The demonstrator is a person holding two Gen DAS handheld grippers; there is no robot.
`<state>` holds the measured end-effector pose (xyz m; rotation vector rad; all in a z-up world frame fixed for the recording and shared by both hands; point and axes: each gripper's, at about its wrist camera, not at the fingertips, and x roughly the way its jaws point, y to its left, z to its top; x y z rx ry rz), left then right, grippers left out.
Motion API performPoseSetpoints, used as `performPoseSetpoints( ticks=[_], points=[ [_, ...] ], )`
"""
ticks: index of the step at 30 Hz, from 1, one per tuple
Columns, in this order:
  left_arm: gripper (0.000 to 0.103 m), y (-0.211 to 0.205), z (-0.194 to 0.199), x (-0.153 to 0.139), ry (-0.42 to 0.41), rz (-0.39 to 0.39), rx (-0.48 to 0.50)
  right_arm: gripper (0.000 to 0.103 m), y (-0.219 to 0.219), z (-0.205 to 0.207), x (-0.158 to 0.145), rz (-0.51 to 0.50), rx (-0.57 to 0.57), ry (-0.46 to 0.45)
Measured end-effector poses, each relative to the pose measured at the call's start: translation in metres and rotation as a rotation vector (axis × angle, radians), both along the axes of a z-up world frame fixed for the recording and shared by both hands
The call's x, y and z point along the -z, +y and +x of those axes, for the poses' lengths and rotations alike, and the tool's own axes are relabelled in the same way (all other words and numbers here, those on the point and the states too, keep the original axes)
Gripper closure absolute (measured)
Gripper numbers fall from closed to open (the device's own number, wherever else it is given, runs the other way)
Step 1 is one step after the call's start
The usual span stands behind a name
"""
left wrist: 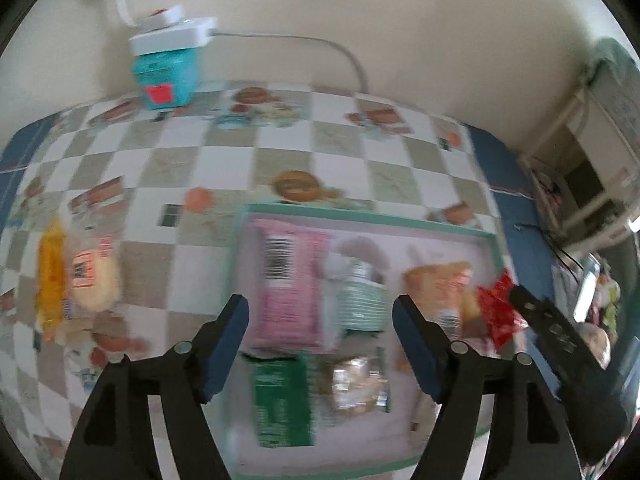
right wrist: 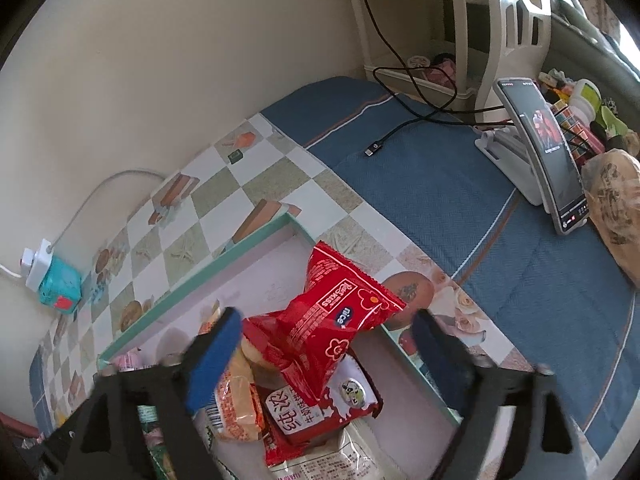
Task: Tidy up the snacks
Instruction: 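Move both tools back over the last snacks on the tablecloth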
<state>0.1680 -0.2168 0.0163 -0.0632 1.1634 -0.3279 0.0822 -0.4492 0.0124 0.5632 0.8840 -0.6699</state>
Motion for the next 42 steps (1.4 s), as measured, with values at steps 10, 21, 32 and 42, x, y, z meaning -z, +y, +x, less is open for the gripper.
performPoseSetpoints(
  ticks=[10,21,32,42],
  points=[
    [0.005,0.072,0.011,0.007,-0.019,0.061,-0.207,0.000,0.020,0.003,-0.009,-0.033,-0.049,0.008],
    [0.004,0.144,0.004,0.003,-0.022,0.106,-0.350,0.000,0.065,0.005,-0.028,-0.052,-0.131,0.015],
    [0.004,0.216,-0.012,-0.011,-0.047,0.119,-0.453,0.000,0.135,0.007,-0.036,-0.049,-0.248,0.036],
    [0.004,0.277,-0.018,-0.003,-0.021,0.101,-0.566,0.000,0.176,0.021,-0.032,-0.053,-0.321,0.056]
  ],
)
